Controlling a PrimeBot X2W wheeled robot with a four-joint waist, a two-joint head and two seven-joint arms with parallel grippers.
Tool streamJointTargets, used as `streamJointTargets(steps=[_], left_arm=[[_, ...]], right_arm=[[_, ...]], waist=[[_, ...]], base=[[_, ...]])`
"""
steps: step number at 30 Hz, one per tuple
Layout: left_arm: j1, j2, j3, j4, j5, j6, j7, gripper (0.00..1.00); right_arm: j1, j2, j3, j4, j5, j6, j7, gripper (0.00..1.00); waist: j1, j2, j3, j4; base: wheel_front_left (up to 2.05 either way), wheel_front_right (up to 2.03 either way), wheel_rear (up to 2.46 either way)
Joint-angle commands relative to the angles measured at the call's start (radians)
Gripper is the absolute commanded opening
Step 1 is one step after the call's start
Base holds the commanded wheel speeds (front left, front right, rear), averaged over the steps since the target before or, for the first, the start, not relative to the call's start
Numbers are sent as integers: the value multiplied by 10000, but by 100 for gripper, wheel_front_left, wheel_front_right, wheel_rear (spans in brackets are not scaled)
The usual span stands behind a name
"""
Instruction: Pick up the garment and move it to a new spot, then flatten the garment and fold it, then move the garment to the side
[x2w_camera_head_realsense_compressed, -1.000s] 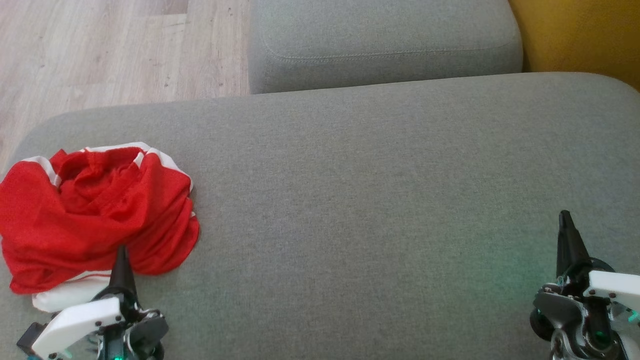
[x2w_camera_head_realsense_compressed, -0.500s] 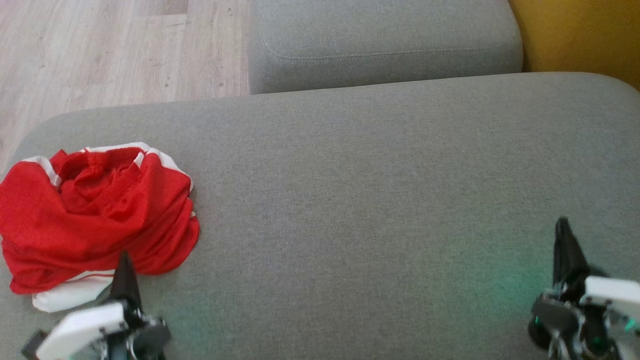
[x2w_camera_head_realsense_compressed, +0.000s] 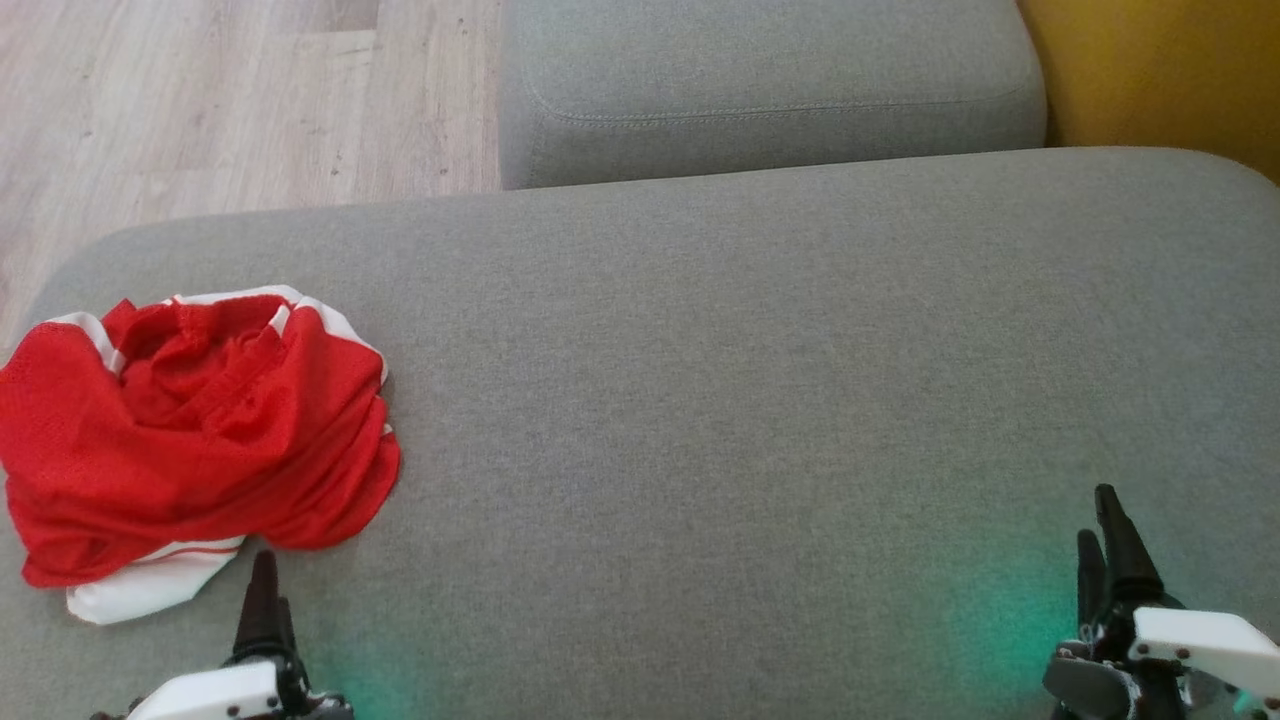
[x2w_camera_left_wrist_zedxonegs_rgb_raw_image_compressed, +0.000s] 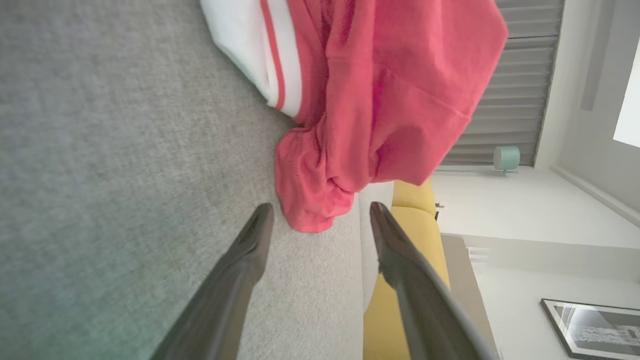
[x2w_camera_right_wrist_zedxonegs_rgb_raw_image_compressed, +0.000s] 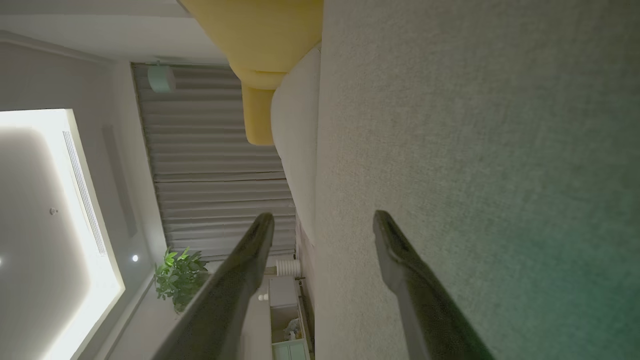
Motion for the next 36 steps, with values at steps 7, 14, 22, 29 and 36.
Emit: streamJointTargets(steps=[7, 14, 22, 29, 36], left_arm=[[-451, 62, -119, -635, 1133, 27, -308, 100], [-424, 68, -314, -861, 2149, 163, -516, 100], [-415, 75, -576, -1139, 3357, 370, -753, 100], [-409, 82, -848, -1378, 4492, 507, -991, 100], [-392, 88, -1057, -1602, 5413, 549, -1199, 100]], right_arm=[[-478, -54, 236, -576, -1296, -1, -278, 100], [-482, -60, 448, -728, -2332, -2, -483, 100], [-475, -67, 792, -868, -3497, -2, -720, 100], [-462, -74, 1093, -992, -4604, -3, -956, 100], [-481, -80, 1422, -1082, -5617, -3, -1163, 100]], waist=[[0, 0, -35, 15], [0, 0, -83, 32], [0, 0, -140, 66], [0, 0, -200, 119], [0, 0, -241, 162]], base=[[0, 0, 0], [0, 0, 0], [0, 0, 0], [0, 0, 0], [0, 0, 0]])
